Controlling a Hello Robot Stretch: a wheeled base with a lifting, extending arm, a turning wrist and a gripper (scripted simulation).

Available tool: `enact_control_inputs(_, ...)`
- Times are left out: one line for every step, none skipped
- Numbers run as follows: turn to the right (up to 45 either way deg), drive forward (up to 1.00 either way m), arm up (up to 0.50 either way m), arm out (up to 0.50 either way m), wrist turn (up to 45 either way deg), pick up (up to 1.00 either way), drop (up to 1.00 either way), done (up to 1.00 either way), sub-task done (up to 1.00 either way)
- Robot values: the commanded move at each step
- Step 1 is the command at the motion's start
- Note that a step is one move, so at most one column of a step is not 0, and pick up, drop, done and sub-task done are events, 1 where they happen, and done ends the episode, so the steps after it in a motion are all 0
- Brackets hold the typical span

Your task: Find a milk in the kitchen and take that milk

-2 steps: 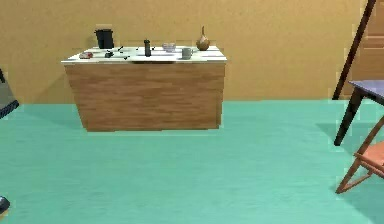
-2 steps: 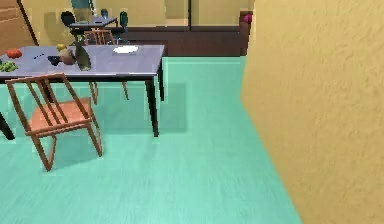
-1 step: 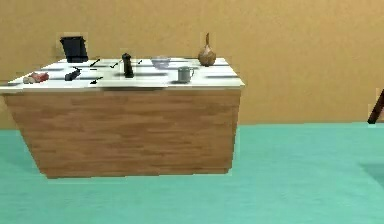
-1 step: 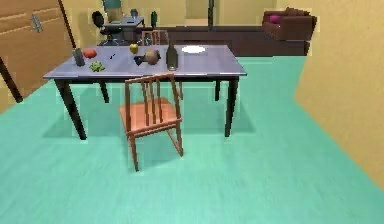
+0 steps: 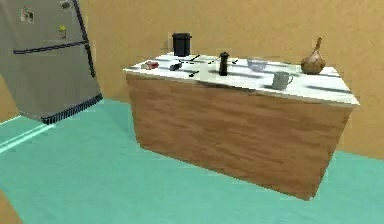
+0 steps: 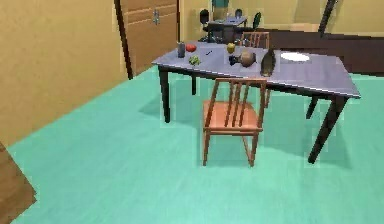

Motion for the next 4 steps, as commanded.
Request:
enact_control_inputs(0.0,0.85,0.0,0.0,0.0,0.0,0.0,0.0,0.0)
enact_control_inputs(-45.0,0.0,0.0,0.0,0.0,0.0,0.0,0.0,0.0)
enact_control_inputs(-45.0,0.0,0.0,0.0,0.0,0.0,0.0,0.0,0.0)
enact_control_inputs(-18.0,0.0,0.0,0.0,0.0,0.0,0.0,0.0,0.0)
